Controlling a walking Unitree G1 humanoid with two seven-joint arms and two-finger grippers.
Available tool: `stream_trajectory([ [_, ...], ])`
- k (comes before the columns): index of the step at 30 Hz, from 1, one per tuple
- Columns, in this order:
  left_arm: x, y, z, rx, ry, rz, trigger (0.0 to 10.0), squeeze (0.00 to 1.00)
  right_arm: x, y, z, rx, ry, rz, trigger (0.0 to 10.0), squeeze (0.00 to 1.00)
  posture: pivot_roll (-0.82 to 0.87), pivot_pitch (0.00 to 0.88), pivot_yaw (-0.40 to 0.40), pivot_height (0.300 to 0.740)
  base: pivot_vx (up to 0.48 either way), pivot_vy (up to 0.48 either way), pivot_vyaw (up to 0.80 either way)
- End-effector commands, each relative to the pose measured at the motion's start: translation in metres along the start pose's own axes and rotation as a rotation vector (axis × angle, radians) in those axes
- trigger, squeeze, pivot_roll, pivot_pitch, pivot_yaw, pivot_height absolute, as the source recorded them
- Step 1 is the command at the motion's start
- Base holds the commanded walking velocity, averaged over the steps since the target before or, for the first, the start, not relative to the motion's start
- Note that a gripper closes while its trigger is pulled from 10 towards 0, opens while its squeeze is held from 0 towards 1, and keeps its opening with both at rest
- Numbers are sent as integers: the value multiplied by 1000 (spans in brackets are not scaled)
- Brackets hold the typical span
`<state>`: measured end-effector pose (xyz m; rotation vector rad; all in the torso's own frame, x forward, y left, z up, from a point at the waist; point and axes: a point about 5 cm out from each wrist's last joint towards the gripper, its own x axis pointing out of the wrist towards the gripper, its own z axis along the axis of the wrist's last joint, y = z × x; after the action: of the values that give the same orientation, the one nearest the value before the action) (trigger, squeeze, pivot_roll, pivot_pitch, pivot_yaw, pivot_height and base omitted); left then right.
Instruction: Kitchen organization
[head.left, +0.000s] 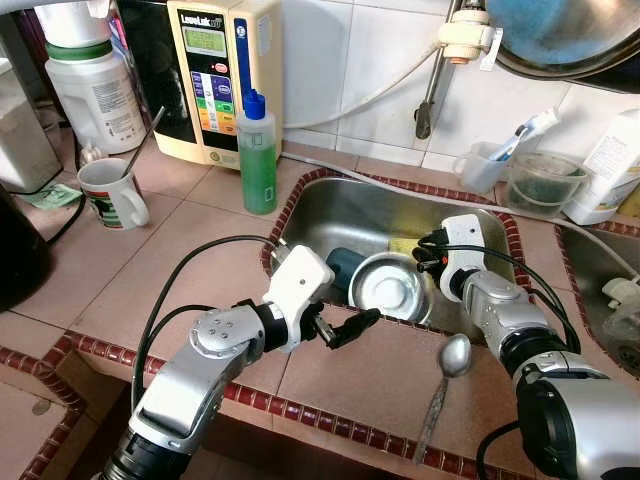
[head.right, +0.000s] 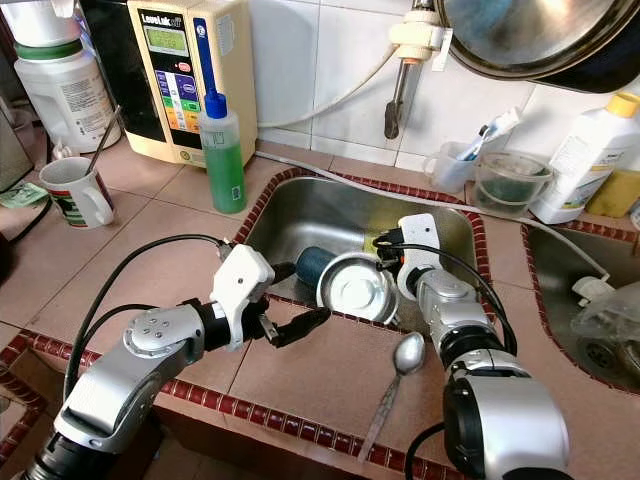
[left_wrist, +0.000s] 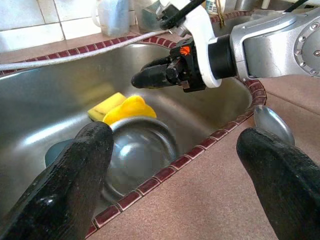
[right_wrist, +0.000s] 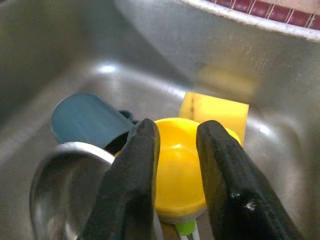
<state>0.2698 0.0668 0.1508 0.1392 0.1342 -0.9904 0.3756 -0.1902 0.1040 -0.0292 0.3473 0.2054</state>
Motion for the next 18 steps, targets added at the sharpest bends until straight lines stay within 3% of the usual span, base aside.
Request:
stream_trajectory([
  [1, 1, -2, 5, 18, -14, -10, 10000, 0, 0, -3, 6, 25, -22, -18, 10000, 1000, 95, 0, -33, 740, 0, 0, 0],
  [8, 1, -1, 5, 21, -15, -8, 10000, 0, 0, -3, 10, 54, -70, -23, 10000, 1000, 99, 0, -34, 740, 0, 0, 0],
  [13, -1, 5, 4, 34, -28, 42, 10000, 0, -1, -1, 21, 74, -190, -17, 10000, 1000, 106, 0, -38, 740, 0, 0, 0],
  [18, -5, 26, 2, 50, -57, 183, 10000, 0, -5, 0, 32, 70, -343, -10, 10000, 1000, 105, 0, -42, 740, 0, 0, 0],
])
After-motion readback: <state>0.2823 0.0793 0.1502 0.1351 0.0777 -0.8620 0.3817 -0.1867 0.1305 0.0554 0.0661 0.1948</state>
